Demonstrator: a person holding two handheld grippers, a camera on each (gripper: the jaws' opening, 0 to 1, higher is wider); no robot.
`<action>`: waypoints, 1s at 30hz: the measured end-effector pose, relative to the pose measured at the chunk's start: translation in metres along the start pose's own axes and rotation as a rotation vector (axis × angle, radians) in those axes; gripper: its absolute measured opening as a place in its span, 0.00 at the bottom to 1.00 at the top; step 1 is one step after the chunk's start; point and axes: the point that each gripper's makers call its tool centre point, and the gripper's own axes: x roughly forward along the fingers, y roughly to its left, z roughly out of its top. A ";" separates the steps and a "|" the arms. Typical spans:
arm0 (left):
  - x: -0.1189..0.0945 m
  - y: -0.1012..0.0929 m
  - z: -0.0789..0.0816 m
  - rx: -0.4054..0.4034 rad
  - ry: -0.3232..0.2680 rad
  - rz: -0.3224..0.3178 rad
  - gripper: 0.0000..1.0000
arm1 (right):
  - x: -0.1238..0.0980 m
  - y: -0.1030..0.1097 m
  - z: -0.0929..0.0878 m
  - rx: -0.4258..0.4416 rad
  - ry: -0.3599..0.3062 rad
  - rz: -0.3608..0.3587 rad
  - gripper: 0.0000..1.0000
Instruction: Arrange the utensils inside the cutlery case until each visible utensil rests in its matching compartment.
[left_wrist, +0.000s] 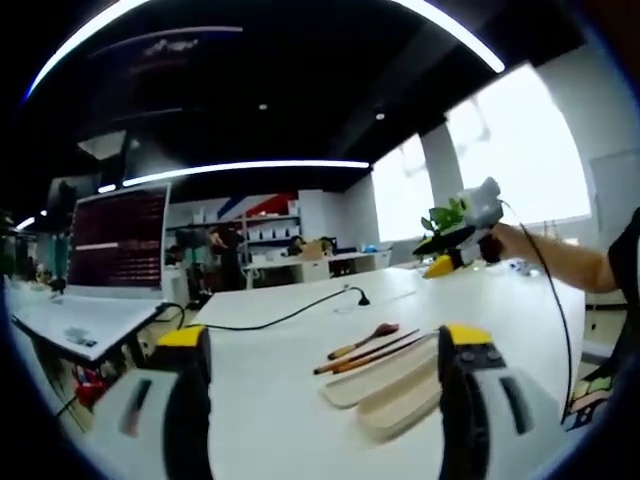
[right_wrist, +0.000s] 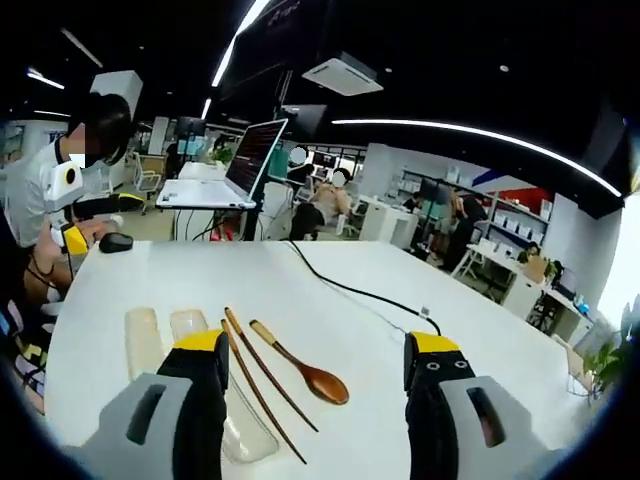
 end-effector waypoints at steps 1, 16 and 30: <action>0.000 0.000 0.000 0.002 0.003 -0.003 1.00 | 0.004 0.001 0.000 0.002 0.002 0.009 0.71; 0.001 0.003 -0.006 0.028 0.031 0.006 1.00 | 0.038 -0.003 -0.025 0.005 0.096 0.052 0.61; 0.001 0.003 -0.009 0.022 0.043 -0.017 1.00 | 0.064 0.018 -0.054 -0.166 0.315 0.183 0.45</action>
